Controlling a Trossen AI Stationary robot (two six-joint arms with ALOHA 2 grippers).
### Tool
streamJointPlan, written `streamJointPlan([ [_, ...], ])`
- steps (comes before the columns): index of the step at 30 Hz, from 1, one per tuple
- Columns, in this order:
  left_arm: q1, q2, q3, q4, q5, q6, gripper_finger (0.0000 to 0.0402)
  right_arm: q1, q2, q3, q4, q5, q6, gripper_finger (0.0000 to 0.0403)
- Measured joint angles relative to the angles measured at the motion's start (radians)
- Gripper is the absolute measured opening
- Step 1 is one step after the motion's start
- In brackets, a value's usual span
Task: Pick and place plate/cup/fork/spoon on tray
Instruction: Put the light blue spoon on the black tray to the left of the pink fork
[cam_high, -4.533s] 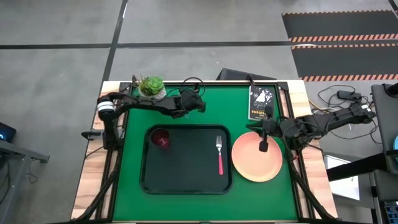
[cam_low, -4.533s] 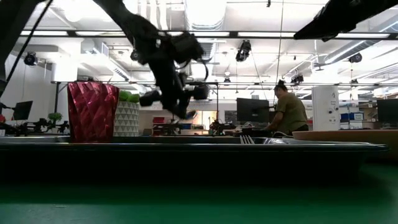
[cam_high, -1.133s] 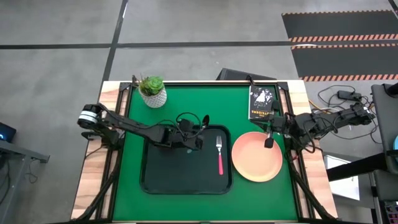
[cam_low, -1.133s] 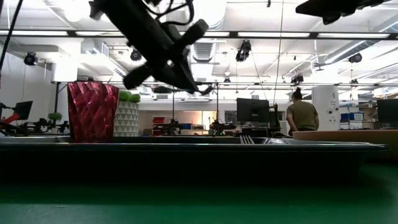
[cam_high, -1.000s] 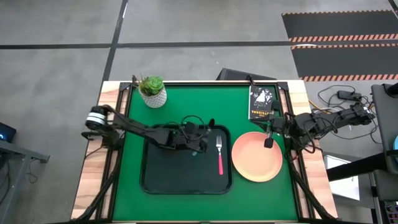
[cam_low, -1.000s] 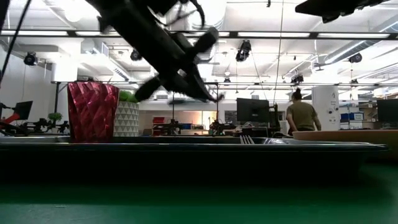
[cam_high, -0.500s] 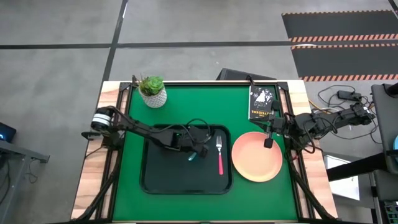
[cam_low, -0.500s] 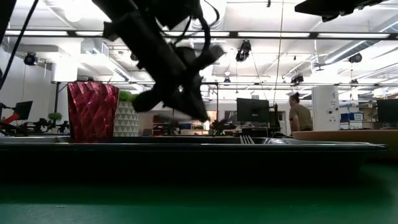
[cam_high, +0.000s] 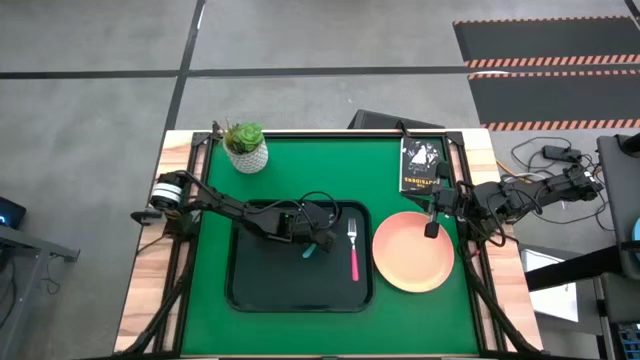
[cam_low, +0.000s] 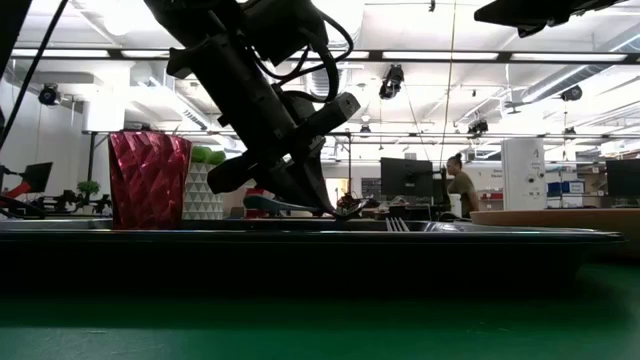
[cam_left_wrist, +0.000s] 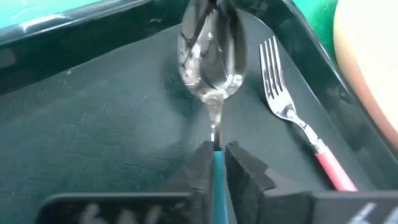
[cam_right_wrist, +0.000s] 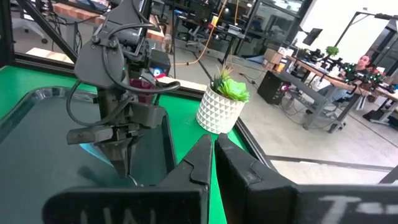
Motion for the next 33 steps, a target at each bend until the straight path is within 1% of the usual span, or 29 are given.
streamJointPlan([
  [8,0.0,0.0,-0.005,0.0,0.009,-0.014,0.0096,0.0,0.0,0.0,-0.013,0.0,0.005,0.0009],
  [11,0.002,0.0,-0.005,0.0,0.034,-0.011,0.0111,0.0,0.0,0.0,-0.013,0.0,0.005,0.0009],
  [14,0.009,-0.008,-0.001,-0.003,0.074,0.041,0.0117,0.0,0.0,0.0,-0.015,0.0,0.005,0.0009],
  [18,0.023,-0.049,0.02,0.0,0.152,0.166,0.0118,0.0,0.0,0.0,-0.017,0.0,0.024,0.0009],
  [21,0.033,-0.087,0.027,-0.001,0.171,0.304,0.0118,0.0,0.0,-0.001,-0.019,-0.002,0.075,0.0009],
  [26,0.049,-0.177,0.029,0.006,0.181,0.557,0.0118,0.0,0.011,-0.002,-0.065,-0.016,0.258,0.0009],
  [33,0.061,-0.291,0.015,0.008,0.181,0.82,0.0118,0.001,0.065,-0.003,-0.071,-0.114,0.473,0.0009],
])
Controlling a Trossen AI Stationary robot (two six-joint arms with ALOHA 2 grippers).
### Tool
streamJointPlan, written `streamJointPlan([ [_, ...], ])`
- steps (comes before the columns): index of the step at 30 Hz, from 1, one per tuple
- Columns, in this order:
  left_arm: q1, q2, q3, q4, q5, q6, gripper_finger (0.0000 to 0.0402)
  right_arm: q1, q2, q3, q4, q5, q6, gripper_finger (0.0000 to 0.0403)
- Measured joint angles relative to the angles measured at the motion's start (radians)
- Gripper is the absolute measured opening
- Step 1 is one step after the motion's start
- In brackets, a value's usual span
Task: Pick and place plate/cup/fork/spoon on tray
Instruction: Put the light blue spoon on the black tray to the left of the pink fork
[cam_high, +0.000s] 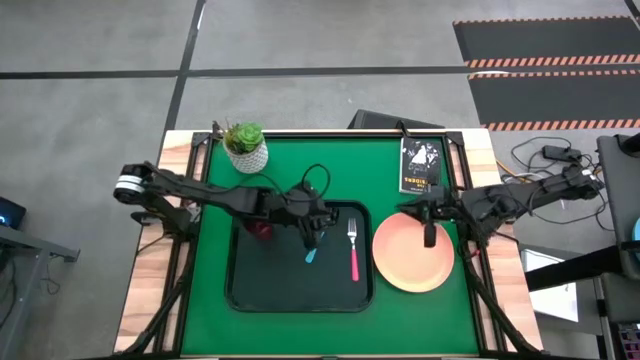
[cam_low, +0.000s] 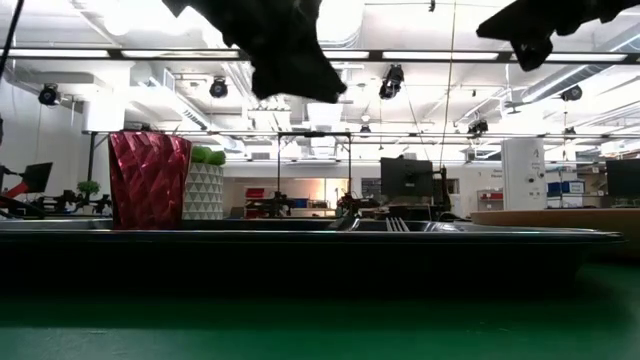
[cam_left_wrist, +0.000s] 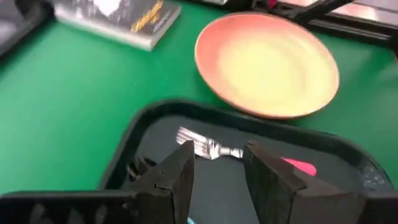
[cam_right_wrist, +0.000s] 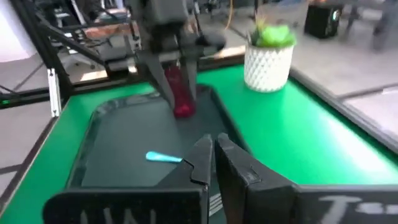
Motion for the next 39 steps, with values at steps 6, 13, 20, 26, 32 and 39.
streamJointPlan([
  [6,0.0,-0.055,-0.007,-0.021,0.001,0.168,0.0118,0.0,0.099,-0.001,0.002,0.0,0.152,0.0009],
  [13,0.0,-0.081,-0.016,-0.032,0.001,0.295,0.0118,0.007,0.235,-0.001,0.009,0.0,0.339,0.0009],
  [20,0.0,-0.09,-0.018,-0.037,0.001,0.365,0.0118,0.04,0.345,-0.002,0.021,-0.001,0.478,0.0009],
  [26,0.0,-0.097,-0.027,-0.038,0.001,0.383,0.0118,0.062,0.41,-0.002,0.024,-0.001,0.546,0.0009],
  [32,0.0,-0.098,-0.033,-0.063,0.001,0.382,0.0118,0.061,0.468,-0.002,0.028,0.009,0.564,0.0009],
  [39,0.0,-0.098,-0.049,-0.072,0.001,0.373,0.0118,0.061,0.507,-0.001,0.048,0.009,0.561,0.0009],
])
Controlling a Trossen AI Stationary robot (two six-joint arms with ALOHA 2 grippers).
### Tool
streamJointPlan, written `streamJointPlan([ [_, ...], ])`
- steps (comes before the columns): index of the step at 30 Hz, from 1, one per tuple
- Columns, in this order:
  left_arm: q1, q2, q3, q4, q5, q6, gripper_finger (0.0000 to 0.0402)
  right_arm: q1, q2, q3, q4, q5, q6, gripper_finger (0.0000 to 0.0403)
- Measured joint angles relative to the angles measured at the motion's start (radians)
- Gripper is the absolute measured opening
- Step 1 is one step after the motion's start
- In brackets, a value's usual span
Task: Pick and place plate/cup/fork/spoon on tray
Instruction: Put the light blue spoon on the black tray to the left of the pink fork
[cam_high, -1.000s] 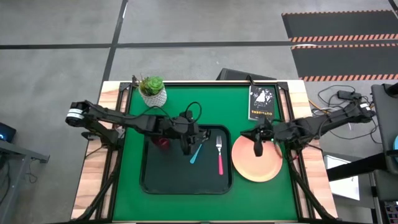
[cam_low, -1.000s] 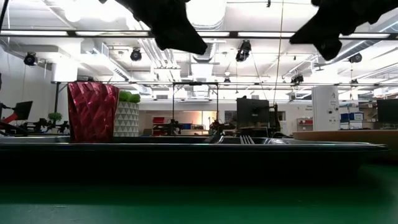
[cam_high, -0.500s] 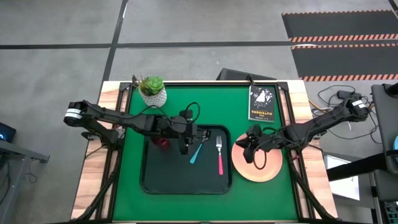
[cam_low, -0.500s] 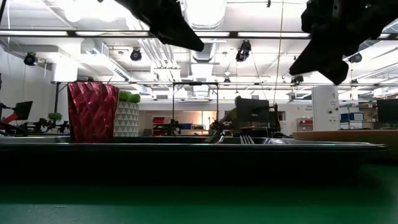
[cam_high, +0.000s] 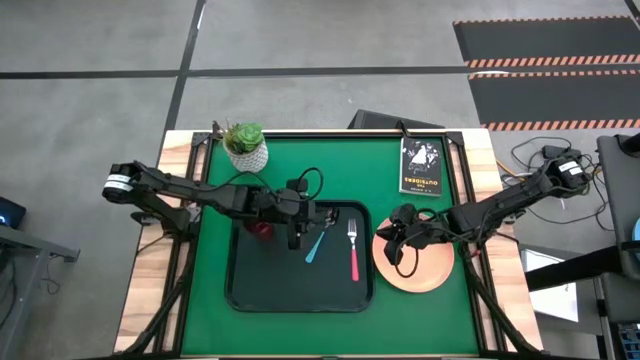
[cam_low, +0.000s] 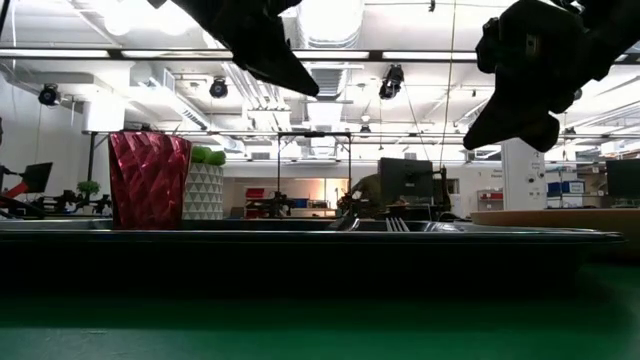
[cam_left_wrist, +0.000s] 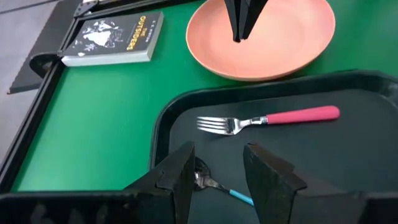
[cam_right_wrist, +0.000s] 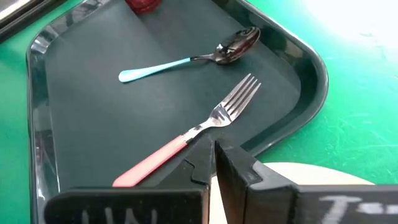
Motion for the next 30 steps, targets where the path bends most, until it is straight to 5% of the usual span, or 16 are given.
streamJointPlan([
  [18,-0.045,0.0,-0.046,-0.064,0.0,-0.212,0.0114,-0.06,-0.002,0.0,0.081,-0.011,-0.122,0.0009],
  [30,-0.162,0.117,-0.046,-0.105,0.001,-0.391,0.0004,-0.251,0.053,0.035,0.206,-0.238,-0.35,0.0009],
])
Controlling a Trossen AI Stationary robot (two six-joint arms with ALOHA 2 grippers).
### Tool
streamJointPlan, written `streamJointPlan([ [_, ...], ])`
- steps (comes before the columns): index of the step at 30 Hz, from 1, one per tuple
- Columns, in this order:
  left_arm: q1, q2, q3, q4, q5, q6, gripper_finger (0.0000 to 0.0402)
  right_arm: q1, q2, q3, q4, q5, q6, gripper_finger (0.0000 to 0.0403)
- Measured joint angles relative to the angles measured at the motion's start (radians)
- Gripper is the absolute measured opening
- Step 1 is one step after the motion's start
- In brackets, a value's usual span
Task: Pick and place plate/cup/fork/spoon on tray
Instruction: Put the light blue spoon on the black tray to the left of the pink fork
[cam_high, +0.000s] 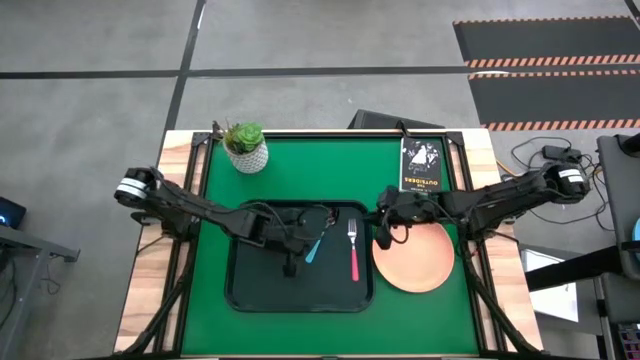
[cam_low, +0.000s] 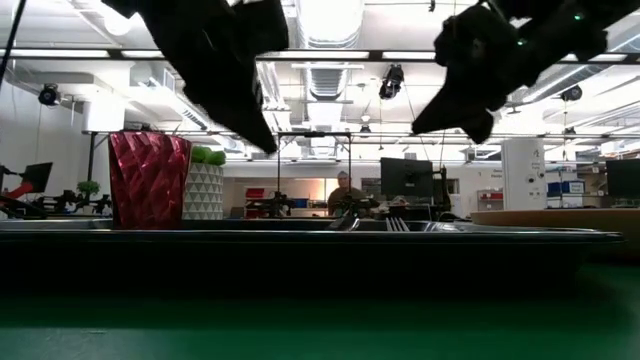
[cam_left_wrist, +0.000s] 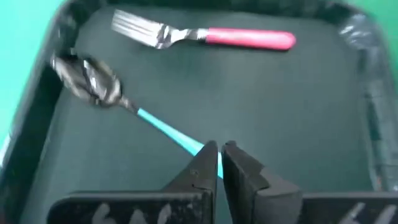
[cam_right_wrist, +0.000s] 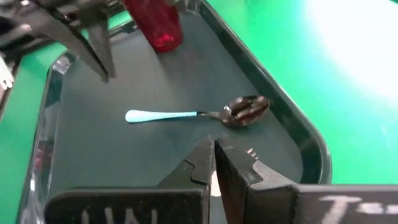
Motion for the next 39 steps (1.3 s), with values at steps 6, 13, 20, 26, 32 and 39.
streamJointPlan([
  [6,-0.001,0.115,0.04,-0.006,-0.005,-0.064,0.0001,-0.017,0.059,0.096,-0.049,-0.007,-0.121,0.0009],
  [13,-0.002,0.197,0.081,-0.006,-0.088,-0.083,0.0,-0.017,0.09,0.185,-0.13,-0.006,-0.192,0.0009],
  [20,0.001,0.236,0.077,-0.013,-0.168,-0.076,0.0,-0.02,0.09,0.188,-0.154,-0.005,-0.218,0.0009],
  [26,0.001,0.263,0.071,-0.007,-0.169,-0.057,0.0,-0.02,0.094,0.186,-0.155,-0.005,-0.225,0.0009],
  [32,0.001,0.27,0.073,0.003,-0.153,-0.056,0.0,-0.02,0.095,0.185,-0.156,-0.005,-0.226,0.0009],
  [39,0.001,0.27,0.073,0.088,-0.133,-0.045,0.0,-0.02,0.095,0.185,-0.156,-0.005,-0.209,0.0009],
])
